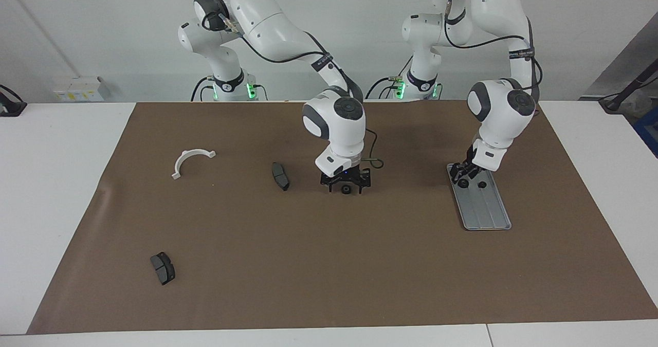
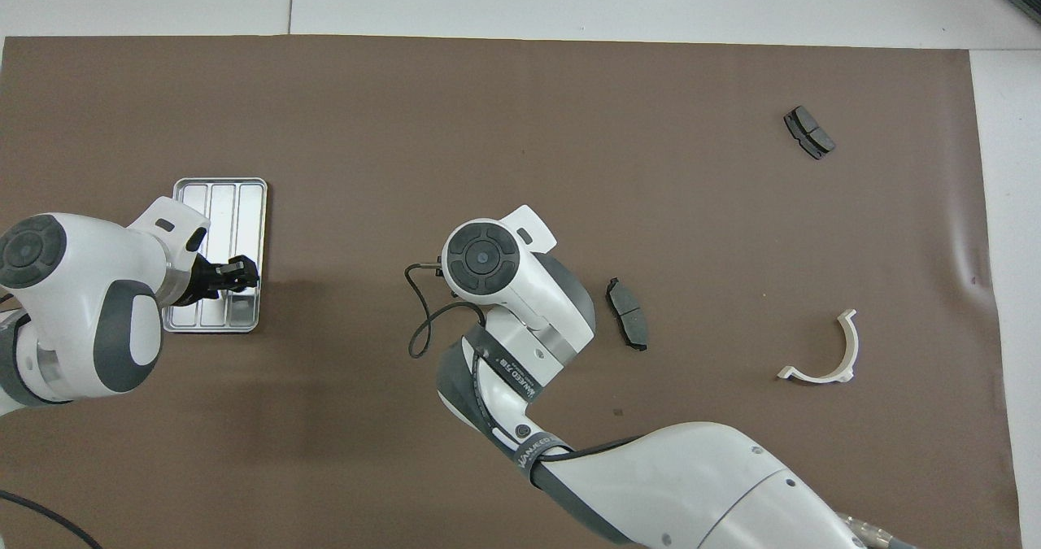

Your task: Place bearing gear from tray to pile

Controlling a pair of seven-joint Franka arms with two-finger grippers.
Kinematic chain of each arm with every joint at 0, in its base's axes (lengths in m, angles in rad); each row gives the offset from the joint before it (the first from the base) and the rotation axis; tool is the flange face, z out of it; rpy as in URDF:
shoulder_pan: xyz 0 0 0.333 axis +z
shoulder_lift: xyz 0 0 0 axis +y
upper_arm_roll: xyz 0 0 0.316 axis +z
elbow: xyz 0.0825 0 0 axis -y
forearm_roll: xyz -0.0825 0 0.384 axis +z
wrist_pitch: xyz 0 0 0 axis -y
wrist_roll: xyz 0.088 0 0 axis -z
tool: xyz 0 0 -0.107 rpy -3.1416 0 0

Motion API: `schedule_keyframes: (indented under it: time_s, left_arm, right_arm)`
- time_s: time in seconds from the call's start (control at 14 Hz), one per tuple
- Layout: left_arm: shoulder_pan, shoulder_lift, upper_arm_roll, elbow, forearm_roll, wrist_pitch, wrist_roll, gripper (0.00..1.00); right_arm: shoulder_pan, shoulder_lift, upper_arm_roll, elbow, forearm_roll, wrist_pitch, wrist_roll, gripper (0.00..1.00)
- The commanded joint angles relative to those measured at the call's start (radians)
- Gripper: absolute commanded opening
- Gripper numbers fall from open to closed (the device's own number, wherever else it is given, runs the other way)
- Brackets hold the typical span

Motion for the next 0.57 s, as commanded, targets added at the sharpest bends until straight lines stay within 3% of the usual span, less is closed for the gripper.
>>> schedule_keyframes:
  time_s: [0.0,0.29,0.5]
  left_arm:
    - [0.006,0.005,-0.006,-0.021,0.011,0.042,-0.014,0.55]
    - [0.006,0.016,-0.006,-0.021,0.011,0.051,-0.011,0.51]
    - [0.006,0.017,-0.006,-0.021,0.011,0.057,-0.009,0.40]
  right_arm:
    - [0.007,-0.006,0.000,-0.018,-0.032,0.018,0.013,0.92]
    - [-0.001,-0.006,0.000,-0.007,-0.058,0.018,0.011,0.68]
    - [0.000,-0.006,0.000,-0.007,-0.060,0.013,0.011,0.30]
